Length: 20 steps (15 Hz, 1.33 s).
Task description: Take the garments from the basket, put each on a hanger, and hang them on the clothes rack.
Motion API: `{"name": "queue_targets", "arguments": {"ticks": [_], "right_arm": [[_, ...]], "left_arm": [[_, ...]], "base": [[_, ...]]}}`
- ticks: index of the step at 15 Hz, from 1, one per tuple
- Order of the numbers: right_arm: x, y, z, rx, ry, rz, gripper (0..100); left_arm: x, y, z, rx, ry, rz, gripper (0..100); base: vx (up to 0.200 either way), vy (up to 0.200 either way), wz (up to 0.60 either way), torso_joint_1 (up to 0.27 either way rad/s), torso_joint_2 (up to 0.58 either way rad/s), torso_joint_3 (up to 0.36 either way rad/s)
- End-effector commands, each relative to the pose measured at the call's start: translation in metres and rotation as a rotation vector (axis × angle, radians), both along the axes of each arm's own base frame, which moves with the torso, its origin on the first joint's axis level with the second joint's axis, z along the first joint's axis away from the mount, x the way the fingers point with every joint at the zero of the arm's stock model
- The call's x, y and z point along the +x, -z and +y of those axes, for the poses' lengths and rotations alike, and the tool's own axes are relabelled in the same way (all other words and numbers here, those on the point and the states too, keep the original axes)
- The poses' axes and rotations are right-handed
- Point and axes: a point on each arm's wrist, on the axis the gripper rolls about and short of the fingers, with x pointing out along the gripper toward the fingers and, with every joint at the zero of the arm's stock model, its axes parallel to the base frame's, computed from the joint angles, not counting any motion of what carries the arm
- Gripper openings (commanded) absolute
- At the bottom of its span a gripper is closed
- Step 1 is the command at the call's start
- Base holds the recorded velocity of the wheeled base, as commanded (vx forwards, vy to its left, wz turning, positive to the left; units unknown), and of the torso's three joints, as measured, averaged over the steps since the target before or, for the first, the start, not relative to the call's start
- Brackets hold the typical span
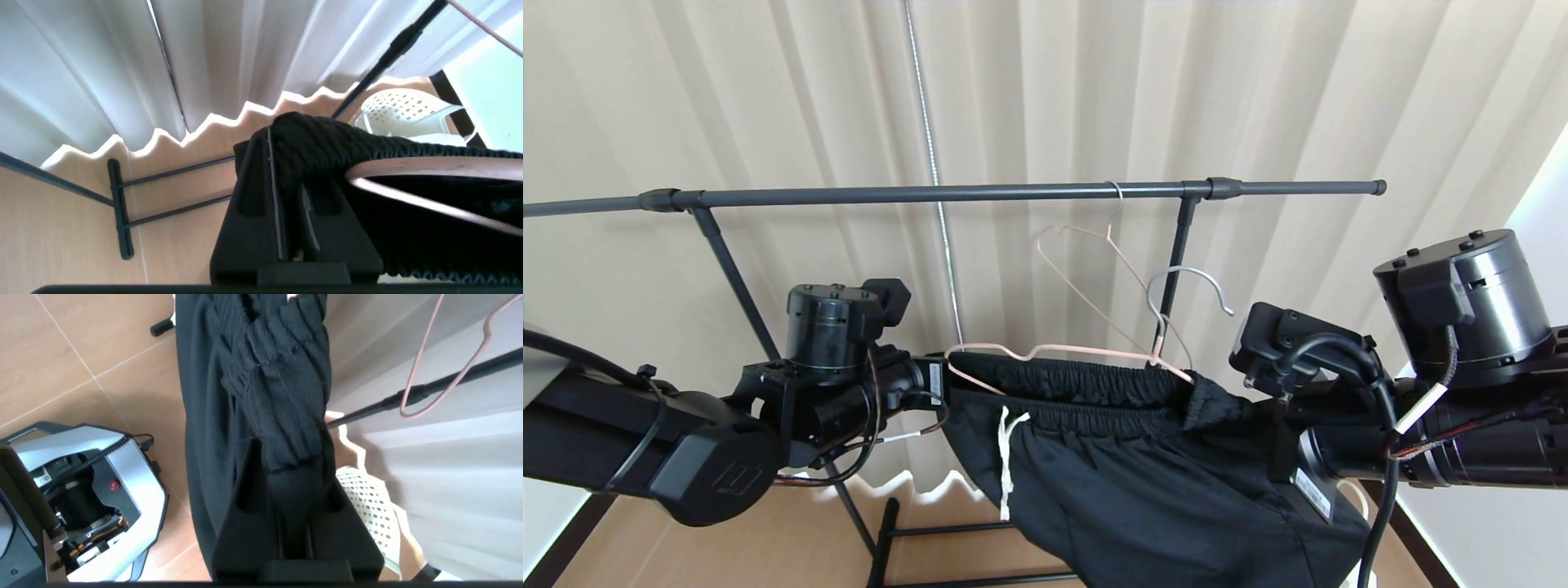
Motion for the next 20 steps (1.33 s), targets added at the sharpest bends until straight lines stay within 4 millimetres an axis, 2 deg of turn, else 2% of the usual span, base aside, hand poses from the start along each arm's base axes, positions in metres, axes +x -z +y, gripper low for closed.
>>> {"name": "queue_targets", "arguments": {"ticks": [1, 9, 12, 14, 17, 18, 20], "right_arm": [[0.0, 0.004, 0.0, -0.011, 0.002, 0.013, 0], [0.011, 0.021, 0.0, -0.059, 0.018, 0.061, 0], [0.01, 0.025, -0.008, -0.077, 0.035, 0.07, 0], [0.012, 0.027, -0.007, -0.082, 0.036, 0.074, 0], [0.022, 0.035, -0.002, -0.128, 0.079, 0.074, 0], [0.024, 0.038, -0.002, -0.146, 0.089, 0.077, 0], [0.025, 0.039, -0.003, -0.163, 0.109, 0.068, 0]], "left_arm": [[0.002, -0.001, 0.002, -0.004, -0.011, -0.009, 0], [0.0, -0.006, 0.004, -0.015, -0.008, -0.03, 0], [-0.005, -0.011, 0.006, -0.018, -0.002, -0.041, 0], [-0.011, -0.023, 0.002, 0.009, 0.032, -0.084, 0], [-0.001, -0.045, -0.004, 0.142, 0.085, -0.102, 0], [0.001, -0.063, -0.01, 0.184, 0.096, -0.076, 0], [0.0, -0.085, -0.023, 0.231, 0.084, -0.048, 0]], "base": [[0.0, 0.0, 0.0, 0.0, 0.0, 0.0], [0.0, 0.0, 0.0, 0.0, 0.0, 0.0], [0.0, 0.0, 0.0, 0.0, 0.0, 0.0], [0.0, 0.0, 0.0, 0.0, 0.0, 0.0], [0.0, 0.0, 0.0, 0.0, 0.0, 0.0], [0.0, 0.0, 0.0, 0.0, 0.0, 0.0], [0.0, 0.0, 0.0, 0.0, 0.0, 0.0]]}}
